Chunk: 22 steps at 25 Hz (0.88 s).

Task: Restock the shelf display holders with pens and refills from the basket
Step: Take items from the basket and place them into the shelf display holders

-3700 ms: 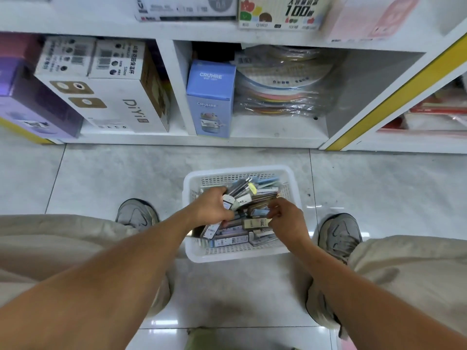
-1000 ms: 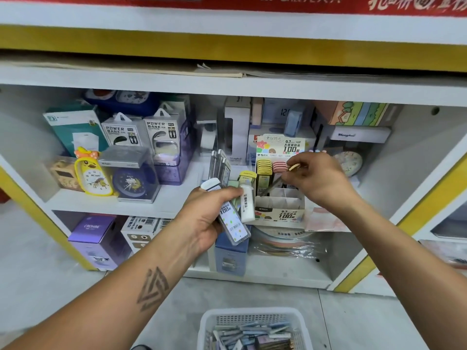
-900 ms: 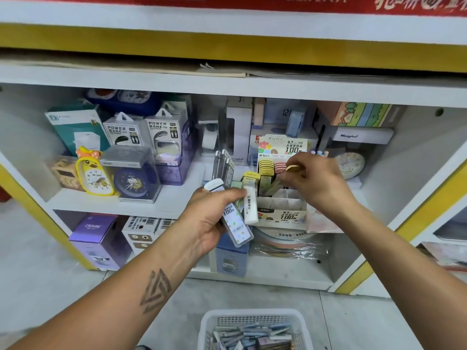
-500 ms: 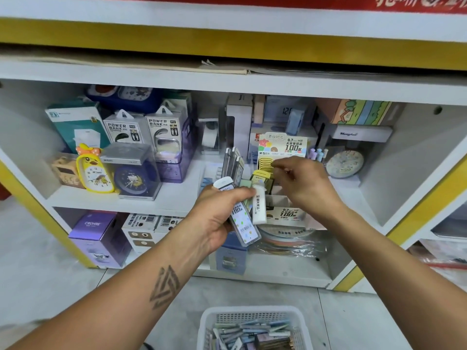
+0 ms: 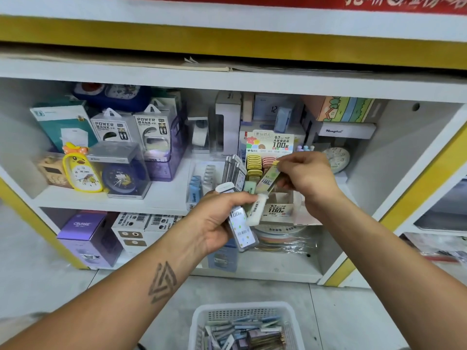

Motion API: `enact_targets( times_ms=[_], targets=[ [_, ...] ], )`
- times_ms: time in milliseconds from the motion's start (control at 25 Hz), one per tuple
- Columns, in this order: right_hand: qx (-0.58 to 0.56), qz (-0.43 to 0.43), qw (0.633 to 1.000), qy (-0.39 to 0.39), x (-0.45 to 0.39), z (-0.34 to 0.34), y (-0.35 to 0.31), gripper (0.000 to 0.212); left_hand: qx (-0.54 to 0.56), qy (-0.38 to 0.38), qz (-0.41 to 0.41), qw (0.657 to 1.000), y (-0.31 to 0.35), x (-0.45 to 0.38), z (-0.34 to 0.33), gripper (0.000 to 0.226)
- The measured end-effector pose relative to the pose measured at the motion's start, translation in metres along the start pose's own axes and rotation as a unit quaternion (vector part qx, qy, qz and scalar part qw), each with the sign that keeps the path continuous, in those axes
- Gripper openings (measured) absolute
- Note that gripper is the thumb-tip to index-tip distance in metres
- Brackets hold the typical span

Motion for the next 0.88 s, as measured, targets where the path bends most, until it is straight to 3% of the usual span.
enact_targets(
  times_ms=[120,280,440,560,640,880],
  targets=[
    [-0.001,0.066,0.997,0.034,-0.004,0.006,-0.012,0.01,0.005,0.004,-0.012,1.0,0.005,0.002,0.006,0.024],
    [0.021,0.199,0.979,0.027,0.0,0.002,-0.032,0.01,0.012,0.015,-0.041,0.999,0.017,0.006,0.019,0.036],
    [0.073,0.262,0.962,0.008,-0.003,-0.001,-0.034,0.015,0.031,0.007,-0.043,0.999,0.025,0.008,0.028,0.033],
    [0.22,0.336,0.915,-0.046,0.006,-0.014,-0.031,0.016,0.03,0.007,-0.057,0.998,0.028,0.008,0.032,0.042],
    [0.272,0.386,0.879,-0.07,0.011,-0.023,-0.029,0.014,0.024,0.003,-0.065,0.998,0.029,0.009,0.032,0.037],
    [0.345,0.38,0.845,-0.147,0.011,-0.04,-0.006,0.02,0.007,0.008,-0.082,0.997,0.031,0.011,0.029,0.025]
  ],
)
Point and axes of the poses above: each hand's wrist, its own x-axis away from the middle knuckle, its own z-axis out of the back of the hand, y = z × x, the point moved 6 cm from there along -x, towards the middle knuckle, and after that the axes turned 14 degrees about z, right-handed, at the moved point
